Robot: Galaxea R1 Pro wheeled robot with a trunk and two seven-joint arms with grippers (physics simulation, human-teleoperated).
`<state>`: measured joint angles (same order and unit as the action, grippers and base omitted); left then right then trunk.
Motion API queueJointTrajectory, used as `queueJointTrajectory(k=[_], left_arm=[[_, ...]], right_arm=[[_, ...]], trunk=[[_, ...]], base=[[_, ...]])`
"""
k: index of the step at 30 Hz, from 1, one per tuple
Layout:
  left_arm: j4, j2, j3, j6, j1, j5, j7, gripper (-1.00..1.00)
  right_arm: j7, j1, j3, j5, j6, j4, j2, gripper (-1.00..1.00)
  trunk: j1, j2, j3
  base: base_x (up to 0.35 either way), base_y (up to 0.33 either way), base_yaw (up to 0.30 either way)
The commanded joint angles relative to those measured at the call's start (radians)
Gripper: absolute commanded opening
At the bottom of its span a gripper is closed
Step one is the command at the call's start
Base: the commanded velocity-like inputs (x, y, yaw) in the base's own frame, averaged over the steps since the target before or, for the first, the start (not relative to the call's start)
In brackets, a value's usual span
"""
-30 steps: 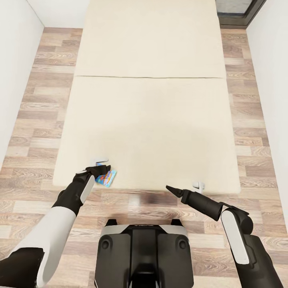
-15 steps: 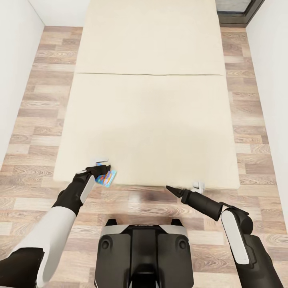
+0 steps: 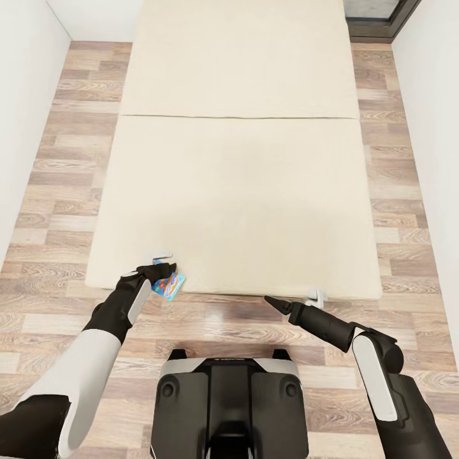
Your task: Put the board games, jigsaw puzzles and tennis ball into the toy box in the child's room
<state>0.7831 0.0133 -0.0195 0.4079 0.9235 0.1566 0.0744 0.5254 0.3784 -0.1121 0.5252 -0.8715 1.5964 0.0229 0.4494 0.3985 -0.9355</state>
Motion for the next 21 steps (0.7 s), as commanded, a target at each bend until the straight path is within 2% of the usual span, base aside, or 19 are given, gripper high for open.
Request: queueJointTrajectory(k=[1,10,13,16,18,19,20,21], left_arm=[[0.002,0.000,-0.002,0.005,0.000,0.011,0.007,1.00],[0.013,0.002,0.001,0.005,0.001,0.011,0.005,1.00],[0.087,0.011,0.009,0.018,0.000,0.015,0.004,1.00],[0.194,0.024,0.034,0.064,-0.003,0.017,0.004,1.00],[0.319,0.056,0.108,0.154,-0.007,0.021,-0.002,1.00],[0.344,0.064,0.130,0.174,-0.008,0.023,-0.005,1.00],[0.393,0.076,0.177,0.216,-0.010,0.027,-0.016,1.00],[0.415,0.082,0.202,0.238,-0.011,0.030,-0.025,1.00]], right_arm=[[0.004,0.000,-0.001,-0.001,-0.006,0.000,-0.001,1.00],[0.003,0.000,-0.002,-0.001,-0.006,-0.001,-0.001,1.00],[0.003,0.000,-0.003,-0.001,-0.006,-0.001,-0.001,1.00],[0.003,0.000,-0.003,-0.001,-0.006,-0.001,-0.001,1.00],[0.004,0.000,-0.003,-0.001,-0.006,-0.001,-0.001,1.00],[0.004,0.000,-0.003,-0.001,-0.006,-0.001,-0.001,1.00],[0.004,0.000,-0.003,0.000,-0.006,-0.001,-0.001,1.00],[0.004,0.000,-0.003,0.000,-0.006,-0.001,-0.001,1.00]], trunk=[[0.001,0.002,-0.001],[0.001,0.002,-0.001],[0.001,0.002,-0.001],[0.001,0.002,-0.001],[0.001,0.002,-0.001],[0.001,0.002,-0.001],[0.001,0.002,-0.001],[0.001,0.002,-0.001]], base=[[0.000,0.000,0.000],[0.000,0.000,0.000],[0.000,0.000,0.000],[0.000,0.000,0.000],[0.000,0.000,0.000],[0.000,0.000,0.000],[0.000,0.000,0.000],[0.000,0.000,0.000]])
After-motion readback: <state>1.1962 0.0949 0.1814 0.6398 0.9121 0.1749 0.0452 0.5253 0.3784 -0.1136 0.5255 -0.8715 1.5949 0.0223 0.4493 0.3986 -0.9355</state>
